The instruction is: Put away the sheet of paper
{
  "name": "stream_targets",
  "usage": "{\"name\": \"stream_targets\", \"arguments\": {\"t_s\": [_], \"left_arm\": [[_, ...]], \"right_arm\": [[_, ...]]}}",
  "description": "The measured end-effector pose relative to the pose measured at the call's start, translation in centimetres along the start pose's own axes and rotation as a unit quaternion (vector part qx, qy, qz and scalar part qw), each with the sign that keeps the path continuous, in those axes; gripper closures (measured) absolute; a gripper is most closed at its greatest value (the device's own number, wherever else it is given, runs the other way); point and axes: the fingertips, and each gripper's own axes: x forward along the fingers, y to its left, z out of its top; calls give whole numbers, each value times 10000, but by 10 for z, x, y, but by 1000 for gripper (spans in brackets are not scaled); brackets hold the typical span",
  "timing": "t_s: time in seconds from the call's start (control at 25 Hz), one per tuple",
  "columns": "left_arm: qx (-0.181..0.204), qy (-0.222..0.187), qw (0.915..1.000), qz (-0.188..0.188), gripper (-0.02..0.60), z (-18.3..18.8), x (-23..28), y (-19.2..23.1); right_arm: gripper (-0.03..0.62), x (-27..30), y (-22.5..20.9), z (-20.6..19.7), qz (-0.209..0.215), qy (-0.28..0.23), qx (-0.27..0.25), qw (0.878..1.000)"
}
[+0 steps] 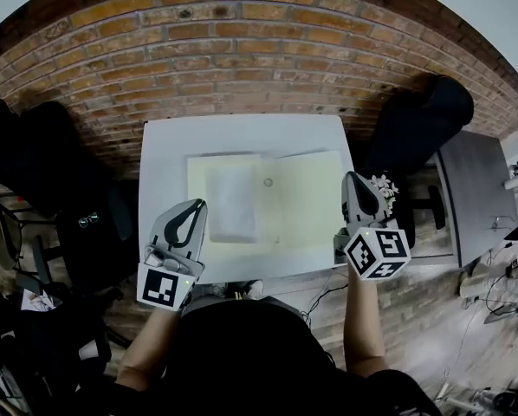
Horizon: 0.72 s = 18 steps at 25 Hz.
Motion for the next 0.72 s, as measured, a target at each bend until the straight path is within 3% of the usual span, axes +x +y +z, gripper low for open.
{"name": "stream_targets", "arguments": {"t_s": [0.36,0.72], "left_arm": [[3,3,10000,59,551,1,-6,0],[119,-11,9999,14,551,20,-5,0]], "right_arm": [[580,-51,14,49,15,-587,-42,9983],[580,-86,8,55,-350,-632,-334,9968]]}}
